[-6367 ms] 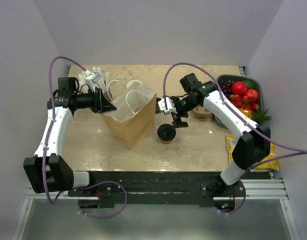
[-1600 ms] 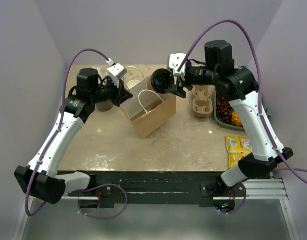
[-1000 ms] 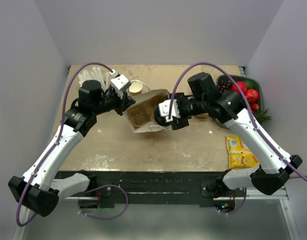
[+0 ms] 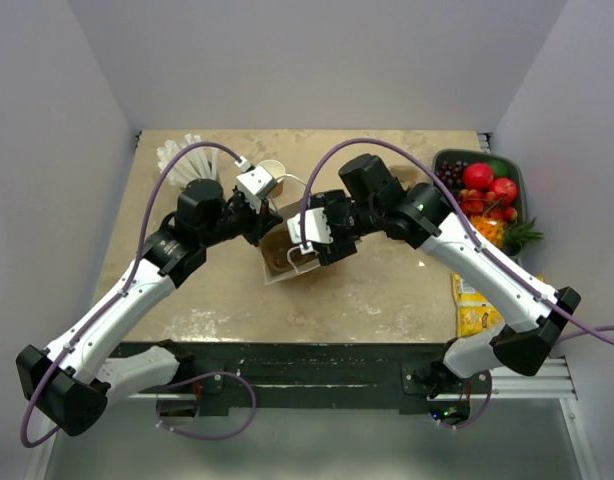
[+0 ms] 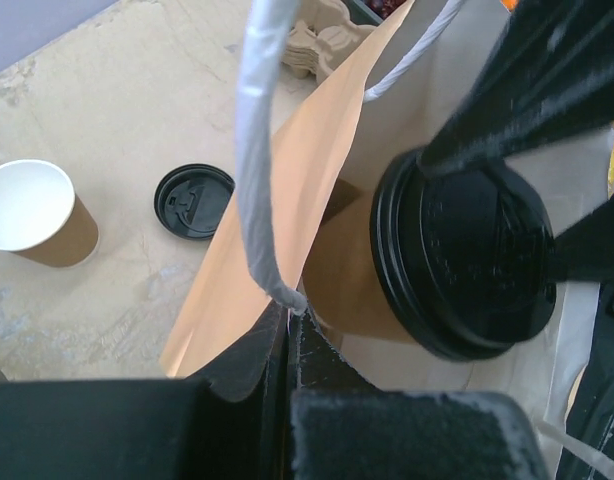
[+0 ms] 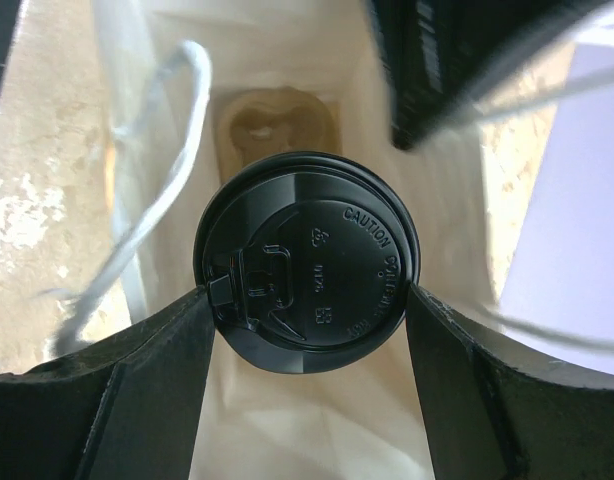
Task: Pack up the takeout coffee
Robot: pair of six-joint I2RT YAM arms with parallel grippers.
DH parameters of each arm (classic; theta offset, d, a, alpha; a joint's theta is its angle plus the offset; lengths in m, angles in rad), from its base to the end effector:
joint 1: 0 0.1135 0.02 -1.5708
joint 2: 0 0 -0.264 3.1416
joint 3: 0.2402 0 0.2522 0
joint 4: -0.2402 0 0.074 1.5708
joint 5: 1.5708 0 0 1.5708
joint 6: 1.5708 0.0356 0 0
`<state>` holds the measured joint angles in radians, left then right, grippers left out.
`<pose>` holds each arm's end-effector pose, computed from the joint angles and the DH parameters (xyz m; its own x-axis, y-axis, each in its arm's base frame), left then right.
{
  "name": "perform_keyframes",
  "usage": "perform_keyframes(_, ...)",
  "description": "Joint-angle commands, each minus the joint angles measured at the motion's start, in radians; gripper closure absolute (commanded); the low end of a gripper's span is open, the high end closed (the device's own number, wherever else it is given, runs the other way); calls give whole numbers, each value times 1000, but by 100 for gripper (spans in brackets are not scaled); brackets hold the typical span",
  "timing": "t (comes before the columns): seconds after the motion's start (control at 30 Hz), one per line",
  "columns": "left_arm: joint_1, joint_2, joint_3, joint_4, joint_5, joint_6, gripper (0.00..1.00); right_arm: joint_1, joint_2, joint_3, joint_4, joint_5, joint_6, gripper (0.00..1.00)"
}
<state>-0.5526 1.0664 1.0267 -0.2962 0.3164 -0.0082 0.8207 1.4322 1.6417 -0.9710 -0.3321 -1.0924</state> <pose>0.1996 -0.1361 0.3593 -0.2867 0.1676 -0.9432 0.7466 0.6561 -0.1103 0.1882 0.2190 0.4103 0.5403 -0.6513 -0.5329 -0.8100 -0.2309 -0.5390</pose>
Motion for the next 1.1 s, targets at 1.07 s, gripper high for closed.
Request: perform_keyframes(1.07,3,50,7,32,99,-93,100,69,114,-356,523,67,118,36)
